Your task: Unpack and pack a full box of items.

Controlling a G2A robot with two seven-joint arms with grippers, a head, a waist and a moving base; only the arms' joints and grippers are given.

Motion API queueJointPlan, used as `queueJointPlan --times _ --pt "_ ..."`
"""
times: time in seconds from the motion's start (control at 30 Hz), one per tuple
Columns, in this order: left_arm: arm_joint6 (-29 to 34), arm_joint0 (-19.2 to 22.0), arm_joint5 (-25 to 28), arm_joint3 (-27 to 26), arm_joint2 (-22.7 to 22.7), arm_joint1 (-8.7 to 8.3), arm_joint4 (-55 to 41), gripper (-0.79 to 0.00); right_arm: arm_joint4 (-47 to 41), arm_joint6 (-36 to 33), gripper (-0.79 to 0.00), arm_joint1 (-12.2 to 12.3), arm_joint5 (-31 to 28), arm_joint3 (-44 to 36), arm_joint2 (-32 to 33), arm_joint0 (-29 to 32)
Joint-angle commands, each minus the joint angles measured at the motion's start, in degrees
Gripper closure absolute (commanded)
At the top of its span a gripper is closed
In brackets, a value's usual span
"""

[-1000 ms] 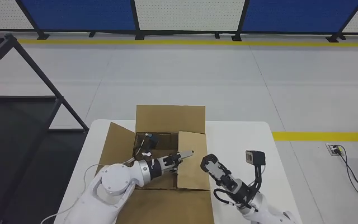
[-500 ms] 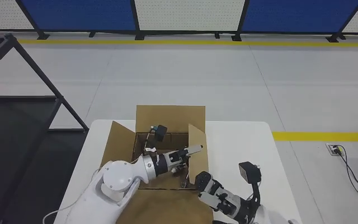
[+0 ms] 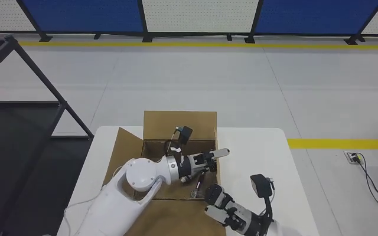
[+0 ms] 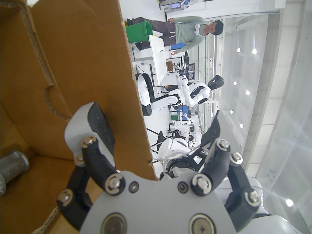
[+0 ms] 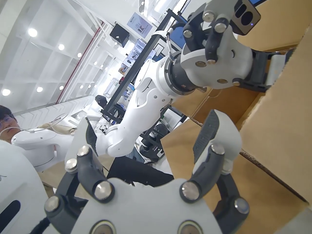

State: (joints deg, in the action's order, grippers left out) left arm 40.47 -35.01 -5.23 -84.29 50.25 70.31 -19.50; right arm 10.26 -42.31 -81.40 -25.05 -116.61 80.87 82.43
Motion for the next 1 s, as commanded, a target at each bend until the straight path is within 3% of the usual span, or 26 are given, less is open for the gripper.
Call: queueJointPlan --times 0.0,0.3,0.57,0.77,0.97 --pt "0.06 0.38 0.27 0.56 -0.33 0.27 -0.02 -0.785 0.62 1.27 -0.785 0.16 0.26 -0.25 0.18 0.48" --pt "0.81 0.15 1.18 0.84 0.31 0.70 -0.10 -0.785 5.26 7.80 -0.785 0.83 3.84 -2.22 2.21 3.48" --pt "2.02 -4.19 2.39 -2.30 4.72 -0.44 0.99 -0.785 7.32 11.07 -0.785 1.25 7.45 -3.38 2.08 3.74" --pt "3.41 -7.34 2.23 -5.07 7.95 -1.24 0.62 -0.785 5.09 8.96 -0.785 1.74 2.75 -5.40 0.26 3.53" --pt "3.28 -6.97 2.37 -5.83 6.91 -0.80 0.21 -0.785 2.63 4.64 -0.785 2.45 -0.82 -6.77 -1.09 3.80"
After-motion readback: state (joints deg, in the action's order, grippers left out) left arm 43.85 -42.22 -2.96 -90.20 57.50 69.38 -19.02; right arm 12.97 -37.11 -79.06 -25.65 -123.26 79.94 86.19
